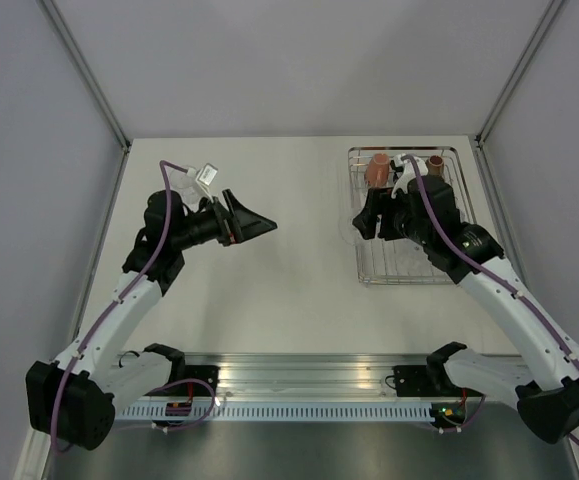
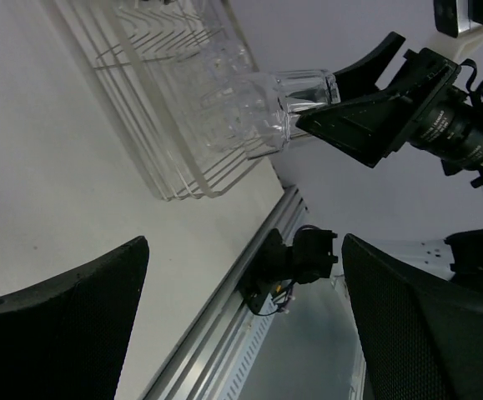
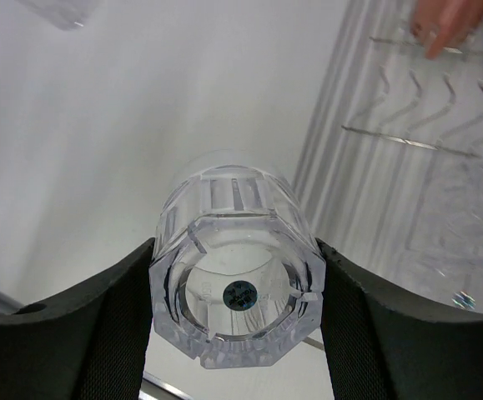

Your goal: Unload the cups from the dish rack

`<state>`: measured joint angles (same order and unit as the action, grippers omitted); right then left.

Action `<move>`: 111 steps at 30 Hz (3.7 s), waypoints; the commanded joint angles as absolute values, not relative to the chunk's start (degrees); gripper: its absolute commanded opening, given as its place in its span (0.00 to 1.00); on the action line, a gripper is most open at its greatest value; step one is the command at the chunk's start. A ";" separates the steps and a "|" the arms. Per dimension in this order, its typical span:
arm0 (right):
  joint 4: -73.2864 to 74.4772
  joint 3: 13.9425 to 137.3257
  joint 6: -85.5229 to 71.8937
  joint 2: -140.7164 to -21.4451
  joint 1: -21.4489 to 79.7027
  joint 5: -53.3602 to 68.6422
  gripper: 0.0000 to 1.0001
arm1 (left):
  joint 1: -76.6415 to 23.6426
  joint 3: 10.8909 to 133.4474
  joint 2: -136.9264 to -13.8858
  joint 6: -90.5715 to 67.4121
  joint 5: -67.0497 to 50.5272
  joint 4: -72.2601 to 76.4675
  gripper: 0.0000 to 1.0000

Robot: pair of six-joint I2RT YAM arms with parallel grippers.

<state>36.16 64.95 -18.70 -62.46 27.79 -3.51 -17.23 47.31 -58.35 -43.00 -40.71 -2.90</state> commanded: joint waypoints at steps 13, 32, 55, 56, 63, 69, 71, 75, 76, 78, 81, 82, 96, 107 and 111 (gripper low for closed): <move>-13.50 53.27 -41.38 -55.90 27.86 30.23 0.42 | -18.98 39.55 -62.75 -76.73 -54.32 49.22 0.99; -31.20 49.92 -48.87 -64.69 33.66 31.64 0.42 | -23.20 42.45 -63.46 -74.80 -53.09 50.36 0.38; 8.42 53.26 -29.27 -52.75 33.57 -6.29 0.98 | -23.20 61.76 -63.62 -32.37 -22.96 -11.31 0.02; 11.48 53.44 -28.57 -50.82 33.57 -7.63 0.98 | -23.20 63.27 -64.59 -31.04 -20.68 -13.77 0.02; 21.08 53.79 -23.82 -43.95 33.57 -12.39 0.98 | -23.03 76.27 -77.59 -22.33 -4.08 -28.72 0.02; 28.56 55.90 -21.71 -42.80 33.57 -11.96 0.98 | -21.19 94.02 -96.75 -16.70 5.10 -44.72 0.02; 29.79 55.81 -21.10 -42.80 33.57 -11.52 0.98 | -20.39 99.56 -101.05 -16.08 5.53 -47.62 0.02; 31.20 55.99 -20.04 -43.06 33.57 -10.81 0.98 | -17.85 108.44 -112.37 -14.86 5.89 -54.65 0.02; 31.55 56.07 -19.87 -43.15 33.66 -10.55 0.98 | -17.49 111.94 -114.06 -14.33 5.71 -55.71 0.02; 32.78 56.51 -18.90 -43.24 33.57 -10.20 0.98 | -16.01 116.95 -119.06 -13.63 5.97 -58.78 0.02; 33.49 56.60 -18.46 -43.07 33.58 -9.93 0.98 | -14.60 124.60 -124.88 -12.48 5.63 -62.05 0.02; 33.40 56.43 -18.11 -42.98 33.57 -10.02 0.98 | -14.42 125.50 -127.07 -11.44 5.45 -62.31 0.03; 33.31 54.58 -18.19 -45.44 33.57 -9.67 0.98 | -13.36 137.46 -137.98 -7.12 4.04 -62.75 0.13; 33.66 55.55 -17.93 -47.11 33.57 -11.51 0.98 | -12.83 140.18 -141.06 -6.77 5.71 -62.67 0.23; 34.45 56.51 -17.93 -47.55 33.57 -12.39 0.98 | -12.74 141.50 -140.54 -6.68 6.15 -62.32 0.32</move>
